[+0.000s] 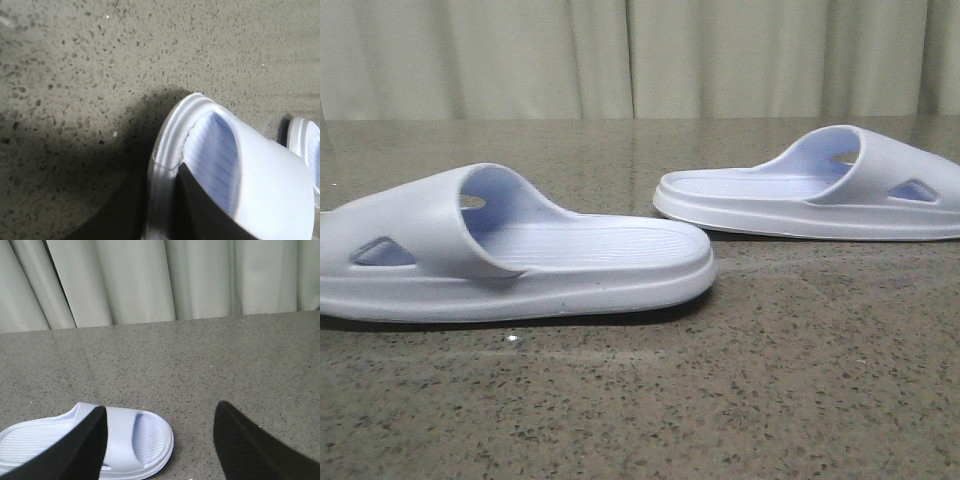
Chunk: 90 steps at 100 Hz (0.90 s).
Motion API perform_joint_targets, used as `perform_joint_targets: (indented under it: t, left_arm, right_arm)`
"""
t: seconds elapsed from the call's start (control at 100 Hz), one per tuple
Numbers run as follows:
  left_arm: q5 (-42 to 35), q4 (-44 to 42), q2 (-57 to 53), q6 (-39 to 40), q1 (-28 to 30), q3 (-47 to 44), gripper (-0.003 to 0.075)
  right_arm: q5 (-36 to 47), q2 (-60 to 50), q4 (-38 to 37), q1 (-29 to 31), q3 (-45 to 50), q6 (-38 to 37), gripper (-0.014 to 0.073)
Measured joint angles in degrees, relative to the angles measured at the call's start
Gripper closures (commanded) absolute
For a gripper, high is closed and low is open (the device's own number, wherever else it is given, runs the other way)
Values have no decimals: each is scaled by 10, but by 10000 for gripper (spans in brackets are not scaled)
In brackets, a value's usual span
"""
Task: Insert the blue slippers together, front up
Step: 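Lift the grasped slipper off the table with the left gripper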
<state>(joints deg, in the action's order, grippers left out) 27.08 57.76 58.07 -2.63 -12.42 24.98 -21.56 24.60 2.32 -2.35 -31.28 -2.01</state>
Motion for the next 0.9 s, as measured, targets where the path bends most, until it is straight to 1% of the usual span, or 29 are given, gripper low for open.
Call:
perform_joint_targets:
  t: [0.13, 0.26, 0.36, 0.5, 0.73, 0.9]
  left_arm:
    - [-1, 13, -4, -11, 0, 0, 703]
    - [-2, 64, -24, -47, 0, 0, 703]
    - [-2, 92, -46, -59, 0, 0, 703]
    - [3, 116, -73, -65, 0, 0, 703]
    - [39, 162, -113, -66, 0, 0, 703]
    - [48, 188, -141, -66, 0, -1, 703]
  right_arm:
    - [-1, 0, 0, 0, 0, 0, 202]
    - [-1, 0, 0, 0, 0, 0, 202]
    - [-1, 0, 0, 0, 0, 0, 202]
    - [-1, 0, 0, 0, 0, 0, 202]
    - [-3, 0, 0, 0, 0, 0, 202]
    - [-8, 23, -11, 0, 0, 0, 201]
